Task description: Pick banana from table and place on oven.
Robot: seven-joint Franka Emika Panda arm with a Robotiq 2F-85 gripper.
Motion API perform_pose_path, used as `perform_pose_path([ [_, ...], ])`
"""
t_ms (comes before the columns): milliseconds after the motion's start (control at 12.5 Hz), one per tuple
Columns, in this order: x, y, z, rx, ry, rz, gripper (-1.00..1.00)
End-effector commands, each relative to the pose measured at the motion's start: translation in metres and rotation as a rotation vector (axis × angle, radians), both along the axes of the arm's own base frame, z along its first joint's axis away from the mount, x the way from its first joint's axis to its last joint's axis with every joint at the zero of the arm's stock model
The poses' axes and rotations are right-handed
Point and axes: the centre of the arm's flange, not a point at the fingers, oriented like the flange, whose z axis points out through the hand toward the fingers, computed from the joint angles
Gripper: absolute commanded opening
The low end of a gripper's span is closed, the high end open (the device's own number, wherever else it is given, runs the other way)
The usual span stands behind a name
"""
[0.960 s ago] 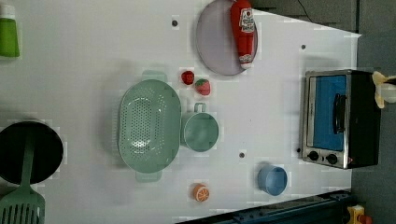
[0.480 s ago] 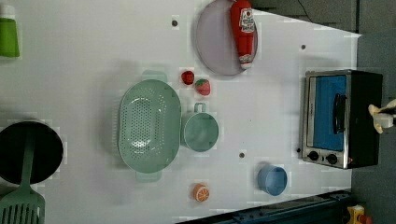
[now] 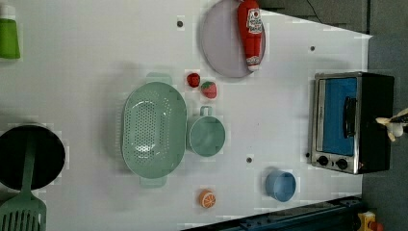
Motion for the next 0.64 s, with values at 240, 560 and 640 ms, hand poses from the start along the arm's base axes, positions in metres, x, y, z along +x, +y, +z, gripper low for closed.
perform_pose_path([
  [240,0.014,0.013,0.002,0.009,0.016,0.174,0.58],
  [560,0.017,0.011,0.078,-0.035,-0.053,0.264,1.00],
  [640,0.018,0.023,0.102,-0.007,-0.047,0.308,1.00],
])
